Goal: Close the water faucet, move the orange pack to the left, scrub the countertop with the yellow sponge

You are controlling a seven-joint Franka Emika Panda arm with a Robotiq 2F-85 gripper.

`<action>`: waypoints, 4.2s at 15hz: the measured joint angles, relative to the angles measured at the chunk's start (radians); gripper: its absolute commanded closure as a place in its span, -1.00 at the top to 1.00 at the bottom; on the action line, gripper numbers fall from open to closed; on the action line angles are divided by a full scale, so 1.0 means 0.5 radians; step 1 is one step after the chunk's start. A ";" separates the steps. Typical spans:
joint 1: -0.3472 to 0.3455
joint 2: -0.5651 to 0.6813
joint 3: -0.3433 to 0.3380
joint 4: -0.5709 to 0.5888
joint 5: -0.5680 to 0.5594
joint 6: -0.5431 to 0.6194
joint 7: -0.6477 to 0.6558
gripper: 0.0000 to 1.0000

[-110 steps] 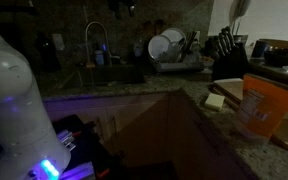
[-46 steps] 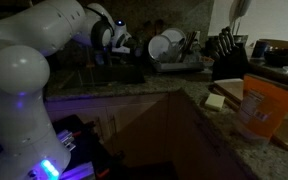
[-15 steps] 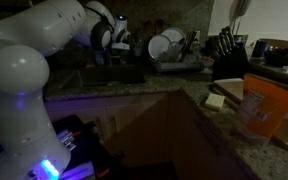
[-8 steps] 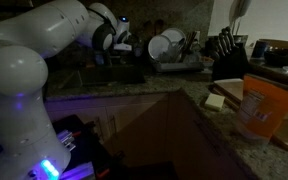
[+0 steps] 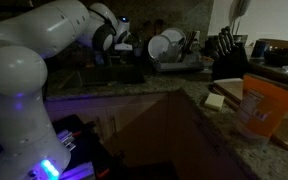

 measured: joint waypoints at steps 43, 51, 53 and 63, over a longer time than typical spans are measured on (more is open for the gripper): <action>0.523 -0.951 -1.005 -0.765 -0.984 -1.052 2.172 1.00; 0.535 -1.522 -1.318 -1.377 -1.227 -1.403 2.835 1.00; 0.514 -1.704 -1.285 -1.563 -1.270 -1.623 3.021 1.00; 0.138 -1.826 -1.079 -1.599 -1.273 -1.753 3.299 1.00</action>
